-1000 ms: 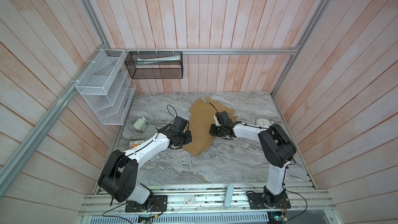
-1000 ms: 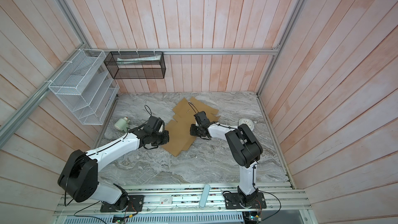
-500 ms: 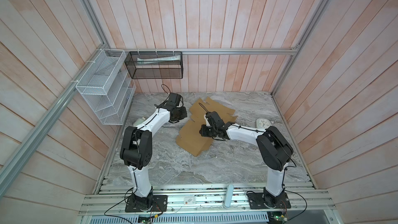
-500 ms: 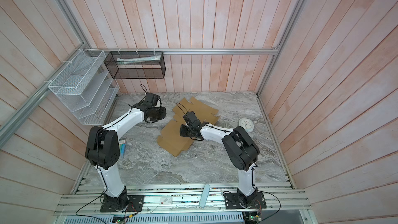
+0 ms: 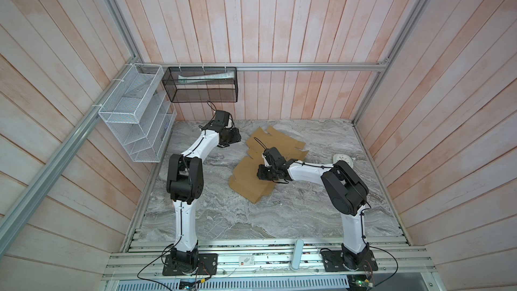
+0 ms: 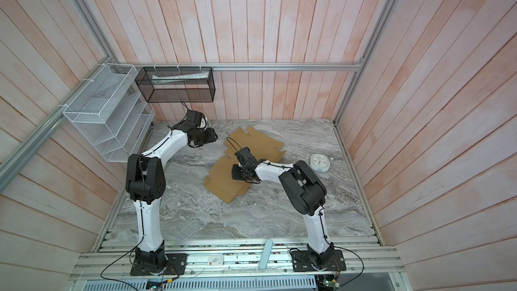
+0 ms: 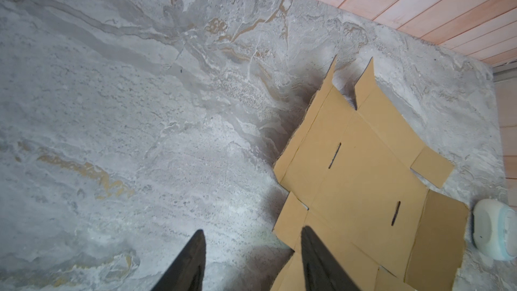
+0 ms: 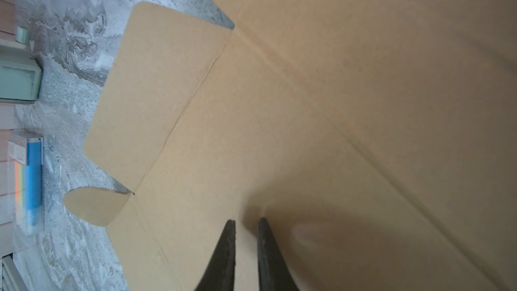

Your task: Fold the paper box

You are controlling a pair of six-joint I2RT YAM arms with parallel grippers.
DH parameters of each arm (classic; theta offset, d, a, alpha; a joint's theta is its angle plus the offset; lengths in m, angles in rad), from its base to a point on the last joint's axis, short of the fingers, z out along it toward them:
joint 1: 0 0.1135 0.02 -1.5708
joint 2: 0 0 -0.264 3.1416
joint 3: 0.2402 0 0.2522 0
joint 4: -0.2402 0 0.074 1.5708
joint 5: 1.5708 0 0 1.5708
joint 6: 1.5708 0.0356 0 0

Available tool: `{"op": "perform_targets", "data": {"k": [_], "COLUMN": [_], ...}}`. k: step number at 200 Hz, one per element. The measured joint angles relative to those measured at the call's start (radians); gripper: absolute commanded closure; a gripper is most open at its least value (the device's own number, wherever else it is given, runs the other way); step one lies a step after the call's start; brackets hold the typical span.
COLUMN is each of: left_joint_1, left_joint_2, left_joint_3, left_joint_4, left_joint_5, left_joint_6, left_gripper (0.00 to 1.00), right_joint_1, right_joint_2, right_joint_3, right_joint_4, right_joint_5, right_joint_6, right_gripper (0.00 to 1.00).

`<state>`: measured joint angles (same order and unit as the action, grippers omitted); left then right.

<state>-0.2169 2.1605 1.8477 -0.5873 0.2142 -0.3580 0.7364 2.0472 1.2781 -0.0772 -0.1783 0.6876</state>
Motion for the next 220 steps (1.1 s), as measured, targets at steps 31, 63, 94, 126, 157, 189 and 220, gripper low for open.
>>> {"op": "perform_targets", "data": {"k": [31, 63, 94, 126, 157, 189, 220], "left_joint_1": [0.000, 0.000, -0.001, -0.007, -0.021, -0.037, -0.053], "left_joint_2": [0.036, 0.045, 0.045, 0.045, 0.045, 0.045, 0.054], "left_joint_3": [0.031, 0.031, 0.026, -0.003, -0.015, -0.015, -0.013], "left_joint_4": [-0.007, -0.019, -0.022, -0.027, -0.030, -0.030, -0.030], "left_joint_5": [0.020, 0.029, 0.034, 0.036, 0.041, 0.048, 0.051], "left_joint_6": [0.014, 0.021, 0.036, 0.058, 0.088, 0.117, 0.134], "left_gripper": [0.41, 0.41, 0.40, 0.40, 0.40, 0.40, 0.40], "right_joint_1": [0.020, 0.056, 0.087, 0.098, 0.098, 0.098, 0.098], "right_joint_2": [-0.023, -0.072, -0.111, -0.148, -0.174, -0.174, -0.174], "right_joint_3": [-0.047, -0.124, -0.175, -0.217, -0.242, -0.242, -0.242], "right_joint_4": [0.035, 0.058, 0.055, 0.039, 0.017, 0.014, 0.014], "right_joint_5": [-0.008, -0.029, -0.048, -0.061, -0.070, -0.074, -0.074], "right_joint_6": [-0.005, -0.008, -0.019, -0.038, -0.050, -0.064, -0.068], "right_gripper": [0.82, 0.82, 0.82, 0.82, 0.82, 0.82, 0.82]}}
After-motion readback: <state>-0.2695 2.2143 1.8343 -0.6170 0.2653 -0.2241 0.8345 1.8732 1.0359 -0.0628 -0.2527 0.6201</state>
